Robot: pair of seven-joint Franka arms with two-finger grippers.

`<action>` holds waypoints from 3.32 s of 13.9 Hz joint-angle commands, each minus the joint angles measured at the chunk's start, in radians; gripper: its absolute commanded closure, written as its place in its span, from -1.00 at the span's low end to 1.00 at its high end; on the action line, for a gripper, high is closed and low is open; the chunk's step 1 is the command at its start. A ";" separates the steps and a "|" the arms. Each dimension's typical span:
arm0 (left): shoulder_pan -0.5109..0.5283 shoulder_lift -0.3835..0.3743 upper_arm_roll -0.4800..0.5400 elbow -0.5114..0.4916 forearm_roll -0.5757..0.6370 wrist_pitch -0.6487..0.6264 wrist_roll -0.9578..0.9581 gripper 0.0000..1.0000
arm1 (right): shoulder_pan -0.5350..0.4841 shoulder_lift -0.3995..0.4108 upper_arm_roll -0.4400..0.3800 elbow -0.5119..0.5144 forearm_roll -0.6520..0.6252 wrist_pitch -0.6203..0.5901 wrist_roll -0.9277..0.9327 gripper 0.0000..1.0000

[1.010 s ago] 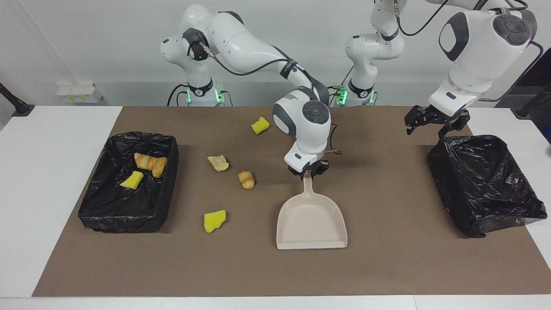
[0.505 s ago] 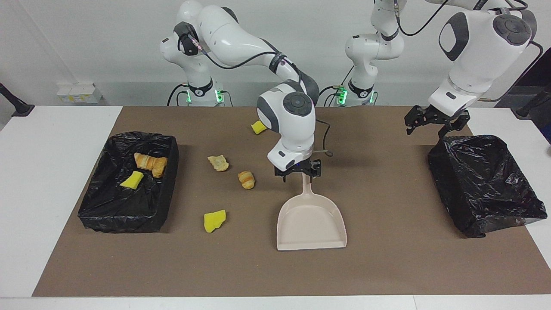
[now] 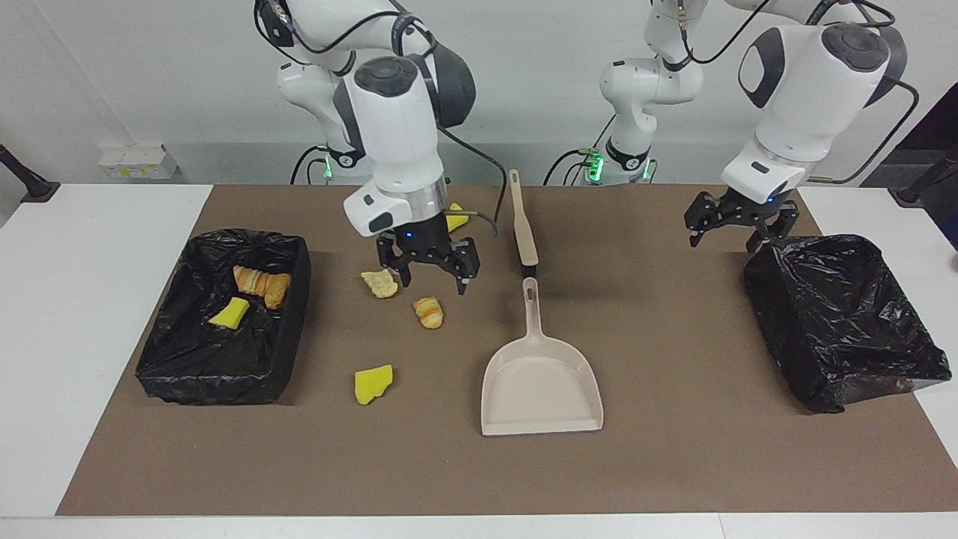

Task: Sweep and dump trash in bin

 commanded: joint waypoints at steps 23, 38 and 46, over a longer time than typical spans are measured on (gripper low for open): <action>-0.428 0.318 0.015 -0.111 0.046 0.459 -0.536 -0.15 | -0.260 -0.299 0.008 -0.129 0.027 -0.357 -0.429 -1.00; -0.216 0.272 0.024 -0.029 0.048 0.294 -0.208 1.00 | -0.069 -0.550 0.017 -0.534 0.029 -0.227 -0.285 -1.00; 0.017 0.271 0.024 -0.041 0.048 0.225 0.529 1.00 | 0.306 -0.534 0.017 -0.741 0.044 -0.027 0.040 -0.94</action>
